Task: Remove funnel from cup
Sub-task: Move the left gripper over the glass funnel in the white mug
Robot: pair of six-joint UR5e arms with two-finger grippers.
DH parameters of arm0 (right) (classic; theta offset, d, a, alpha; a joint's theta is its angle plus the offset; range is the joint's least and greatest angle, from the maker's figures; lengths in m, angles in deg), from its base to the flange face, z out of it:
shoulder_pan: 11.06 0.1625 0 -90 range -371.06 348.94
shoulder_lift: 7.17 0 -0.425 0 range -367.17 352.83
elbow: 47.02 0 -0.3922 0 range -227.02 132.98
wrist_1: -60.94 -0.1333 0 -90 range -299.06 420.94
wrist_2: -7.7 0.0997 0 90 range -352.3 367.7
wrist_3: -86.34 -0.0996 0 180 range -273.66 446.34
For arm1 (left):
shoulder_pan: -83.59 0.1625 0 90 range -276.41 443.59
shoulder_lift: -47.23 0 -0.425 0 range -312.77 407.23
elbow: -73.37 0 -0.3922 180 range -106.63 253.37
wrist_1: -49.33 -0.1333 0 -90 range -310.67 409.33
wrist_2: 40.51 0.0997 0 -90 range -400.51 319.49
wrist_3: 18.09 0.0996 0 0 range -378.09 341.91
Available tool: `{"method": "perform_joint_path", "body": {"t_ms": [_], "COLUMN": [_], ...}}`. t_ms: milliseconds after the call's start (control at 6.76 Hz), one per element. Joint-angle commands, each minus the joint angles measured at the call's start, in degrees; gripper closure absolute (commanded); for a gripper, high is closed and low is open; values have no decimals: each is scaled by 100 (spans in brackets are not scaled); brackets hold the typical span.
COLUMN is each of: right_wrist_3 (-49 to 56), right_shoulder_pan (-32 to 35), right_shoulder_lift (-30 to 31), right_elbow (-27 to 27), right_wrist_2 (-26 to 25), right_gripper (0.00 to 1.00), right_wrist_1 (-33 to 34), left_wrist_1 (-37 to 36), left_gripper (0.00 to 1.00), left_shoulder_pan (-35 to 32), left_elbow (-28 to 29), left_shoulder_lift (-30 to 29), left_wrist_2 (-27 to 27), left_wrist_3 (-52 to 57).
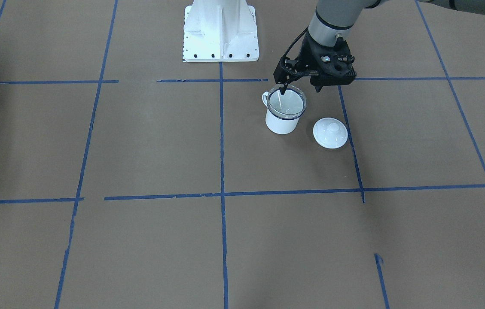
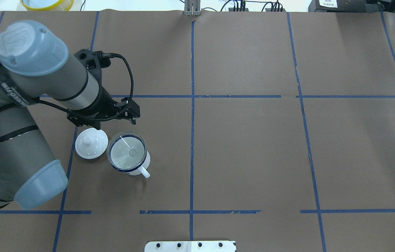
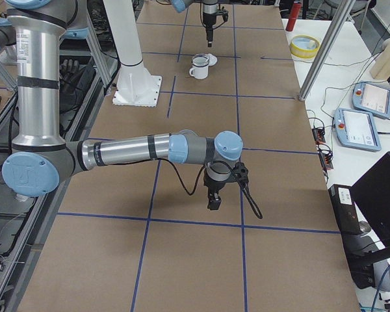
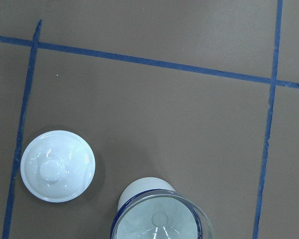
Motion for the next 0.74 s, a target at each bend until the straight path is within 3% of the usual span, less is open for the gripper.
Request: {"method": "perform_joint_path", "body": {"t_ms": [0,592], "right_wrist_3": [0,0], "right_shoulder_pan": [0,0], "right_shoulder_lift": [3,3], "right_elbow": [0,0], "right_wrist_2": [0,0], "right_gripper": [0,0], "right_wrist_1": [0,0], "left_wrist_1": [301,707], "left_gripper": [0,0], "left_shoulder_pan": [523,947], "left_elbow": [344,819], "left_shoulder_lift": [-156,-156], "left_wrist_2": [532,860], "left_wrist_3": [-638,-1018]}}
